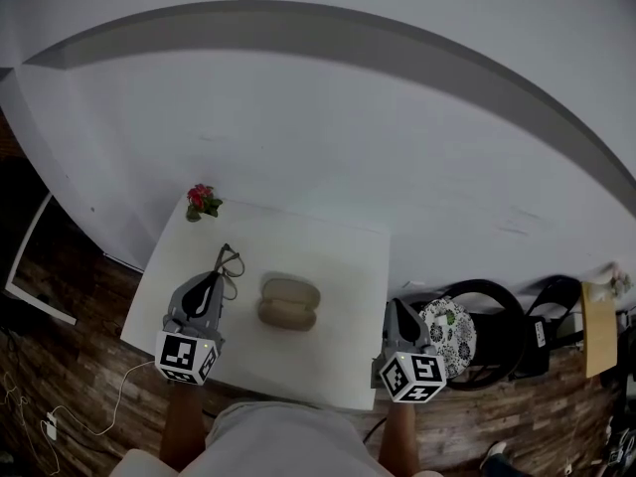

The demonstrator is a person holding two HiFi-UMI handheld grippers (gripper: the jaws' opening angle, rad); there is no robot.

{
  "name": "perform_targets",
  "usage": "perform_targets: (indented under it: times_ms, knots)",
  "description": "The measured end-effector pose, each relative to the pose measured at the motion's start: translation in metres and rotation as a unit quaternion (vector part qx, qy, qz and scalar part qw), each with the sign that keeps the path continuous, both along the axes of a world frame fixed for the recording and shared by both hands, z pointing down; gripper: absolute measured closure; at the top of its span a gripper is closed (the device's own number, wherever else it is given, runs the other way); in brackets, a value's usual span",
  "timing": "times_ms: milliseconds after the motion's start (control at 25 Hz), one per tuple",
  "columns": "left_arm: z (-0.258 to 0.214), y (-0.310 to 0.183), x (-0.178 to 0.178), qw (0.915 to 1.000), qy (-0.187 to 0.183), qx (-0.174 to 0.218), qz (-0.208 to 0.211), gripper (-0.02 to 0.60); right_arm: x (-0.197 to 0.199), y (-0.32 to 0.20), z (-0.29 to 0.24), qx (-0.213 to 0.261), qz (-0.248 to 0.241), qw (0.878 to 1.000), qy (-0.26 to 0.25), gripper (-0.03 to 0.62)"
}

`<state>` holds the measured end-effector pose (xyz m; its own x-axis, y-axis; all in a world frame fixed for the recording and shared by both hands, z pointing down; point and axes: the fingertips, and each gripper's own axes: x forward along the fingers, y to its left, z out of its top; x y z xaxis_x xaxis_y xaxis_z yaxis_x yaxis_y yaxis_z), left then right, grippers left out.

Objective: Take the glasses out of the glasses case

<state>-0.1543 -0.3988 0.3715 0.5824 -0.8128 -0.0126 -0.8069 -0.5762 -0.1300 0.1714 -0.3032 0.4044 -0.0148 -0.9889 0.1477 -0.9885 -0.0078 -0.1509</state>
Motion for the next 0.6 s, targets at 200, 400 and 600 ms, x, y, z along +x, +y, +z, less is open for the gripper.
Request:
perform_targets:
  times_ms: [200, 400, 600]
  knots:
    - [-0.002, -0.011, -0.003, 0.9999, 0.010, 0.001, -0.004, 0.559, 0.002, -0.009, -0.003, 0.003, 0.008, 1.000, 0.003, 0.591]
    - [-0.003, -0.017, -0.004, 0.9998, 0.020, 0.000, -0.003, 0.560, 0.005, -0.012, -0.001, -0.001, 0.014, 1.000, 0.004, 0.591]
    - [-0.003, -0.026, -0.005, 0.9996, 0.026, 0.000, -0.007, 0.560, 0.007, -0.019, 0.001, -0.003, 0.018, 1.000, 0.009, 0.591]
